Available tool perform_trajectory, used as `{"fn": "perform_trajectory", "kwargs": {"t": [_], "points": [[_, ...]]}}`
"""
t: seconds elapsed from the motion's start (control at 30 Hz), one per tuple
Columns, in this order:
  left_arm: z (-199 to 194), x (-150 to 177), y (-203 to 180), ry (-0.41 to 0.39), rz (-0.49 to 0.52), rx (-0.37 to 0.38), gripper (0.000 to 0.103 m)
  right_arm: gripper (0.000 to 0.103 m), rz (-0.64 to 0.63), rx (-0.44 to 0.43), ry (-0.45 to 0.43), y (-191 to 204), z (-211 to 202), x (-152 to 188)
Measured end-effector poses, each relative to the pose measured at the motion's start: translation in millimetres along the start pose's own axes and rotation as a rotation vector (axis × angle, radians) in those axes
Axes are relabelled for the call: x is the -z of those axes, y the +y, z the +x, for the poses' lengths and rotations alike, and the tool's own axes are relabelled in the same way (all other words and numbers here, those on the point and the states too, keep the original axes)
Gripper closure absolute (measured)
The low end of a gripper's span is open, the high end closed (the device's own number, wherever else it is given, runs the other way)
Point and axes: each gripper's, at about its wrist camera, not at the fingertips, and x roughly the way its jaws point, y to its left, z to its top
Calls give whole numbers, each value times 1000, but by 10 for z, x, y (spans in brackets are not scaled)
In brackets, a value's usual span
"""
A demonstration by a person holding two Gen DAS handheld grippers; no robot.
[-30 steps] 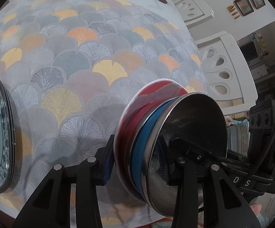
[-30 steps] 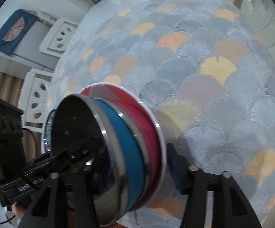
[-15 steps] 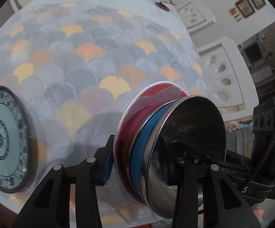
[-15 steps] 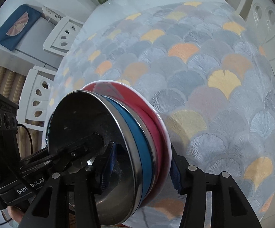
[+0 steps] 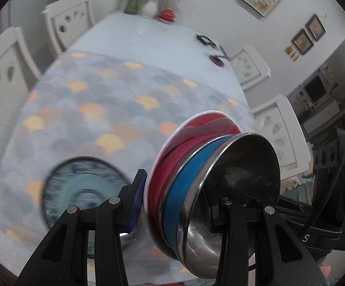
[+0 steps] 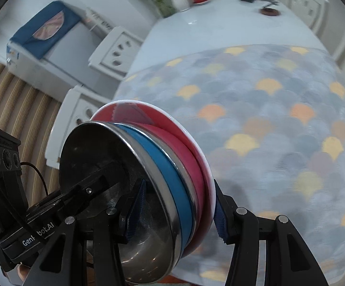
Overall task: Organize plates and bowls
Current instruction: 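Lift the nested bowl stack and carry it over the plate stack, then lower the bowl stack onto the plates and open both grippers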
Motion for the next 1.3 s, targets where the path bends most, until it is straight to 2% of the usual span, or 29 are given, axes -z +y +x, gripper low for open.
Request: {"fn": "perform_trajectory", "kwargs": {"t": [0.17, 0.37, 0.47, 0.7, 0.97, 1.1, 1.3], "points": [[-127, -14, 522, 4, -40, -20, 66, 52, -20, -21, 33, 512, 386, 41], [-81, 70, 998, 57, -61, -3, 66, 52, -6, 8, 95, 828, 828, 118], [0, 106, 1144, 91, -65, 9, 66, 52, 19, 30, 123, 848, 975, 177], [180, 184, 1369, 153, -88, 25, 66, 52, 95, 61, 177, 799, 1236, 251], [297, 202, 1492, 189, -95, 26, 66, 52, 130, 101, 210, 767, 1404, 286], [265, 163, 1521, 172, -95, 43, 66, 52, 141, 96, 196, 737, 1373, 273], [32, 86, 1468, 90, -27, 30, 66, 52, 124, 100, 137, 775, 1219, 232]]}}
